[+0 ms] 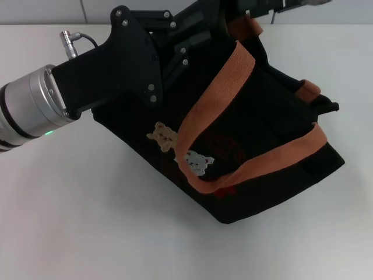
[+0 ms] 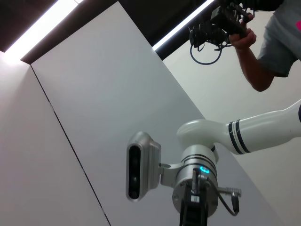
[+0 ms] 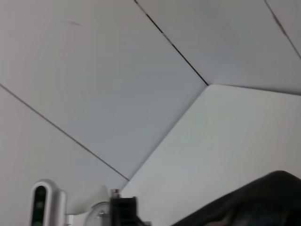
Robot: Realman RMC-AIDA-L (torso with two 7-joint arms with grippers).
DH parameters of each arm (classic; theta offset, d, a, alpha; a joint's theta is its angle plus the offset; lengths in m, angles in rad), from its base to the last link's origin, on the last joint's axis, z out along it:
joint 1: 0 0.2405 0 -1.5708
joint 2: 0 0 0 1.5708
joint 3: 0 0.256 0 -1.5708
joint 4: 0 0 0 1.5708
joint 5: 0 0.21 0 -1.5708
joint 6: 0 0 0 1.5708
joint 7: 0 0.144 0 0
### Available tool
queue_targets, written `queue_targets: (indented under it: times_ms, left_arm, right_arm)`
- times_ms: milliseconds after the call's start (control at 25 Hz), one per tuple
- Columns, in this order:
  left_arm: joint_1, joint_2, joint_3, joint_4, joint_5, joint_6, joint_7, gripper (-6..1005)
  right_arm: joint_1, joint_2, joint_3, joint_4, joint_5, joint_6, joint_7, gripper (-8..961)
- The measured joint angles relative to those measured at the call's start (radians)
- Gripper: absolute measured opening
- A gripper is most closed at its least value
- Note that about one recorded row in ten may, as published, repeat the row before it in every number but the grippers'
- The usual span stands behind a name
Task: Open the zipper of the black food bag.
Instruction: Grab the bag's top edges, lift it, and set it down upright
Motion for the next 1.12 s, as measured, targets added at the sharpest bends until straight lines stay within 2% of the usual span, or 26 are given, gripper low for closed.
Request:
queue_targets:
  times_ms: [520,1120]
  left_arm:
    - [-0.019,0.0,0.001,-0.001,0.0,0.001,0.0,112]
    - [-0.028,0.0,0.002,0.002,0.0,-0.01,0.0,112]
  right_arm:
    - [0.041,0.005,-0.044,0.126,-0.032,0.065,-0.053,665]
    - [0.102,0.009,-0.081,0.159,-0.122,0.096,-0.024,666]
